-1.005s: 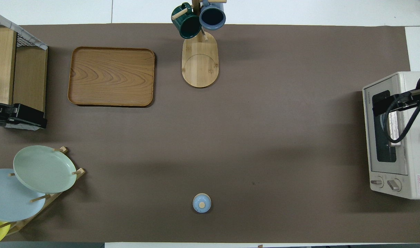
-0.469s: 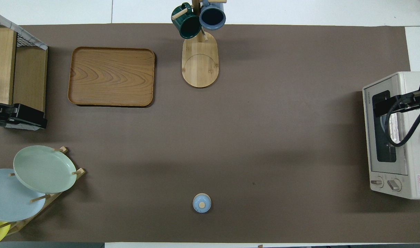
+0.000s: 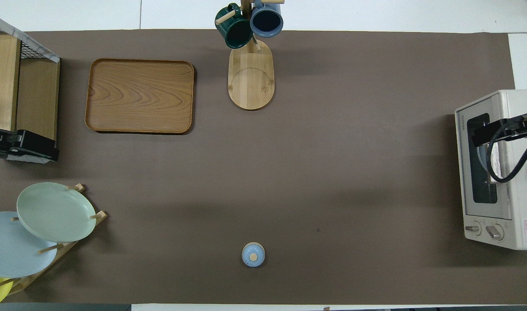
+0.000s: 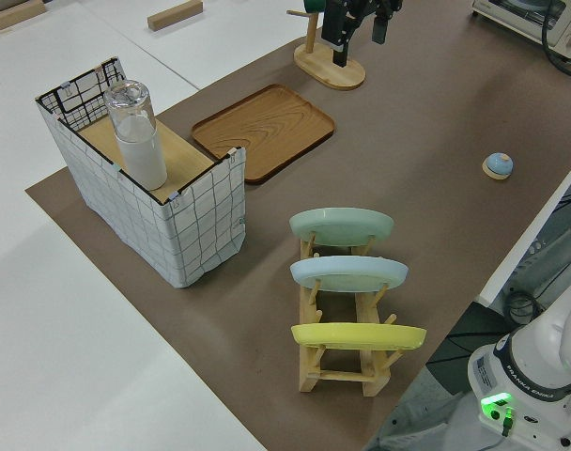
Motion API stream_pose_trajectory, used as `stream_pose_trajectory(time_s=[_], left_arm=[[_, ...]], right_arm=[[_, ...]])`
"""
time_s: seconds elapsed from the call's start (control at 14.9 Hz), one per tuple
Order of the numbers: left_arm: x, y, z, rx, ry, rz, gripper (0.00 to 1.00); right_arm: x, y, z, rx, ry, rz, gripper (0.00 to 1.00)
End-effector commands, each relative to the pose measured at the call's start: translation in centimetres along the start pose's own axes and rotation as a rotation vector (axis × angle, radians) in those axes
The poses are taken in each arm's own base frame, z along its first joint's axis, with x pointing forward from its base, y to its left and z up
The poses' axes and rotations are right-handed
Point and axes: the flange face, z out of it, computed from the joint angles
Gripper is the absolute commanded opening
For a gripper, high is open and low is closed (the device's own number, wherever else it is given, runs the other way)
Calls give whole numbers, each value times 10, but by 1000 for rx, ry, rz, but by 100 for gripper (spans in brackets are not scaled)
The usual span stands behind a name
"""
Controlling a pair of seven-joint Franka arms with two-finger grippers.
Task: Put eggplant into oven
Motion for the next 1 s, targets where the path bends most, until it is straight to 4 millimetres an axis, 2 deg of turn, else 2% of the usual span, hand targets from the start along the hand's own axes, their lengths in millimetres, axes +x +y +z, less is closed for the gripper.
stream_pose_trajectory(time_s=[0.0,0.33,0.94], left_arm=[[-5,-2,-5,-4,-5,-8,100],[-5,-2,-5,-4,-5,-8,100],[-5,-2,-5,-4,-5,-8,100]], right_arm=[[-6,-4,-5,58,-6,21,100],[-7,4,-6,43,-2,51,100],[-5,1,-6,42,6,50,100]])
